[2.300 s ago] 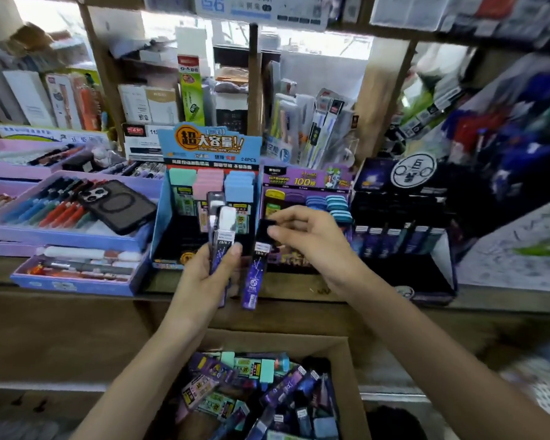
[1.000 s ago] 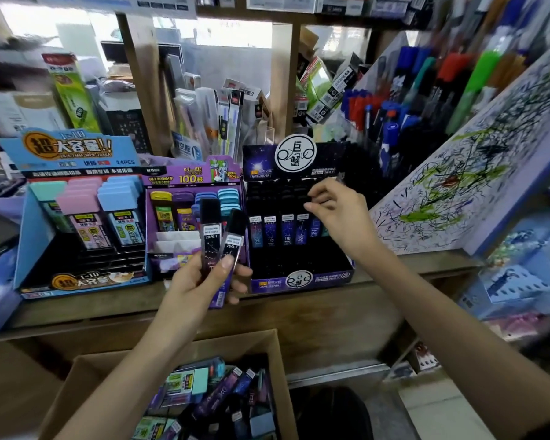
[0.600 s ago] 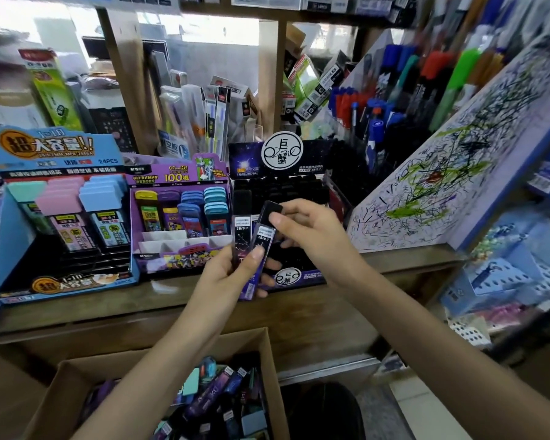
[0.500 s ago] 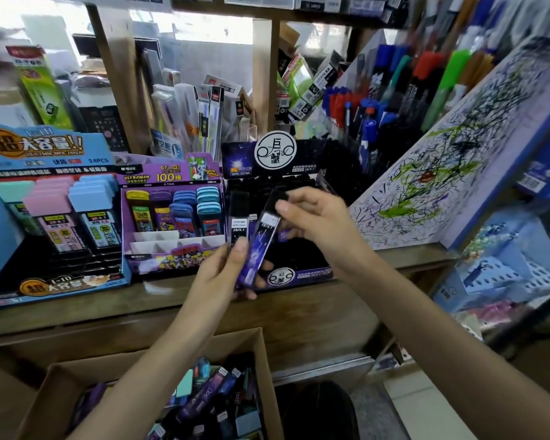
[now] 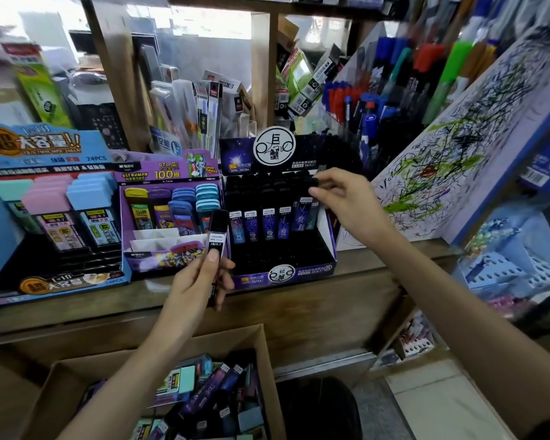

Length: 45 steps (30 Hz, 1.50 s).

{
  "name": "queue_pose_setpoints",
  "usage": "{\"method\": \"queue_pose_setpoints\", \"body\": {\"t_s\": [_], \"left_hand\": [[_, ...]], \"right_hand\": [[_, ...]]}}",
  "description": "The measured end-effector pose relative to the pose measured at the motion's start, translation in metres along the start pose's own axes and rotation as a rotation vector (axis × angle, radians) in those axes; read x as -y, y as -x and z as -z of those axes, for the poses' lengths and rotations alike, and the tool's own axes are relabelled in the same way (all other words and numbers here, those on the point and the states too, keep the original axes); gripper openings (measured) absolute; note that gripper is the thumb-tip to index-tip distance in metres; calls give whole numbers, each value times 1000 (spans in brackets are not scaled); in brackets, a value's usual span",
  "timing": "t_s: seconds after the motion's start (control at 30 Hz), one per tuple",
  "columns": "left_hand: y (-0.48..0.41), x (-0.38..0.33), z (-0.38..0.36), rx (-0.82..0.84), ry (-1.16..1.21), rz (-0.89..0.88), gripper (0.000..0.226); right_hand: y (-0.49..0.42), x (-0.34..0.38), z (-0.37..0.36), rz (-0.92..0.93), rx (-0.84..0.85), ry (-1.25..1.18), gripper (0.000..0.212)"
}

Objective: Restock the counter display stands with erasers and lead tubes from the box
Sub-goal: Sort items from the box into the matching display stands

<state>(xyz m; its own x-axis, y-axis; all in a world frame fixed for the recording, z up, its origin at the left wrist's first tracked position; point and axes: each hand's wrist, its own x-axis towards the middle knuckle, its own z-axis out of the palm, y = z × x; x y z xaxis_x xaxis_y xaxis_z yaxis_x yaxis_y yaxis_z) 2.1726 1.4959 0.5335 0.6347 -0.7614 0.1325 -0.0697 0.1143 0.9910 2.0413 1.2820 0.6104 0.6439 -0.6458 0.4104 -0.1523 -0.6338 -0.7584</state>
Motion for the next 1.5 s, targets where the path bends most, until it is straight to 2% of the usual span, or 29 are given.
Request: {"method": "queue_pose_setpoints", "body": {"t_s": [0.1, 0.3, 0.47, 0.57, 0.67, 0.77, 0.83, 0.93, 1.07, 1.13, 1.27, 1.4, 1.5], "left_hand": [[0, 2, 5, -2, -5, -17, 44], [0, 5, 7, -22, -31, -76, 33], [1, 3, -4, -3, 17, -74, 32], [3, -1, -12, 29, 43, -86, 24], [3, -6, -18, 52, 79, -92, 25], [-1, -12, -27, 73, 97, -95, 17], [-5, -17, -35, 91, 103, -97, 12], [-11, -26, -49, 143, 84, -138, 17], [-16, -35, -68, 205, 15, -202, 20], [-20, -39, -70, 206, -103, -244, 24], [-39, -47, -63, 110, -681, -501, 41], [-60, -54, -63, 17, -1043, -767, 34], [-73, -49, -65, 44, -1186, -770, 40]], "right_hand": [[0, -2, -4, 4, 6, 45, 15], [-2, -3, -5, 0, 67, 58, 20], [-2, -8, -15, -86, 21, 97, 30], [-4, -9, -16, -122, 33, 139, 28], [-3, -6, -12, -170, 91, 157, 22], [7, 2, -6, -94, 54, 244, 22], [17, 15, -4, -52, 34, 96, 23], [26, 38, -6, -72, 98, -271, 15], [28, 51, -6, -31, 96, -386, 6], [24, 51, 5, -12, 73, -387, 8], [8, 39, 43, 9, -85, -256, 10], [-3, 21, 55, 11, -116, -73, 16], [-4, 9, 44, -6, -88, -39, 11]]}}
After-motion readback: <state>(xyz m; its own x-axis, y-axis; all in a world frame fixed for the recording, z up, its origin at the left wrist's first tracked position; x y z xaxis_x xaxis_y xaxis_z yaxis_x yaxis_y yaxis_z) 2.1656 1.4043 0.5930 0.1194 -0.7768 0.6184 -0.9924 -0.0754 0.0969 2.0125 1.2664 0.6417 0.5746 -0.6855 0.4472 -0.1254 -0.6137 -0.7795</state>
